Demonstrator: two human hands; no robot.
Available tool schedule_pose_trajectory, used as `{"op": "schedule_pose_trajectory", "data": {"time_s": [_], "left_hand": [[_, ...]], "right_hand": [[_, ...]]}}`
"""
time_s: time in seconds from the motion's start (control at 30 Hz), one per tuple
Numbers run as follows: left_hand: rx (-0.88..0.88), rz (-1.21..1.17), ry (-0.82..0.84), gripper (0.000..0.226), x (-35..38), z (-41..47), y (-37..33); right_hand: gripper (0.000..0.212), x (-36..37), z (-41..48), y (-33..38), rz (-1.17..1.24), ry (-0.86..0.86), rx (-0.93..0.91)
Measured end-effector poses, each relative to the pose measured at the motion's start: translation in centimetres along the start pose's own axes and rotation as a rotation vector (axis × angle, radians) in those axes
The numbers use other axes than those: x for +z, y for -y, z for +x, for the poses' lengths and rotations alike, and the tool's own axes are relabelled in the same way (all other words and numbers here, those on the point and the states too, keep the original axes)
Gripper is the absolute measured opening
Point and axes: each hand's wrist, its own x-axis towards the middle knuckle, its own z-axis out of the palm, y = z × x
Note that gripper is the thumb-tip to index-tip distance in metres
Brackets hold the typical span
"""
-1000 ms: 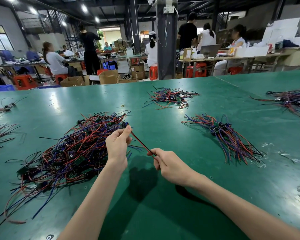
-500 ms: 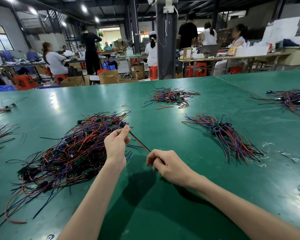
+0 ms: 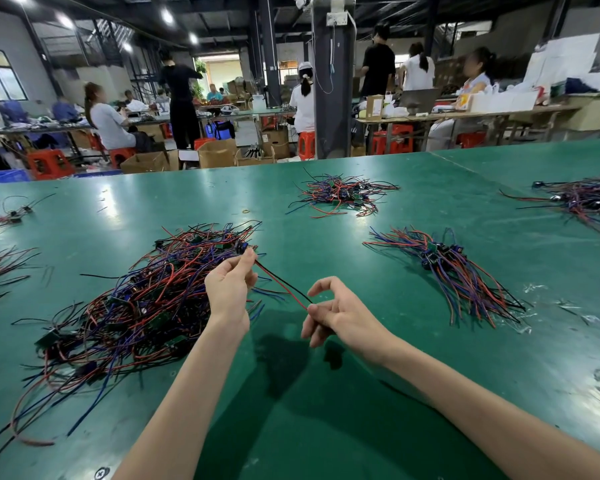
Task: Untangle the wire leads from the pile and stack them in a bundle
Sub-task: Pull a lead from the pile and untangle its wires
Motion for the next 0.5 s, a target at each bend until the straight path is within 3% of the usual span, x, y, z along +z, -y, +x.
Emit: {"op": "schedule_pose_trajectory", "data": {"time_s": [0.07,0.3,0.5], "left_hand": [[0.0,0.016,0.003,0.015,0.0,0.0,0.1],[0.019,0.043,-0.012,0.016,-0.1,0.1,0.2],[0.084,0.159,0.018,0.018,-0.1,-0.2,0.8]], "right_hand": [[0.009,0.1,0.0,-0.1,-0.045,0.029,0.057],[0.03,0.5,-0.7,0.8,-0.304,0.135,0.123],[0.028,1.1,-1.4,1.5,-0.369,0.261,0.052]]}}
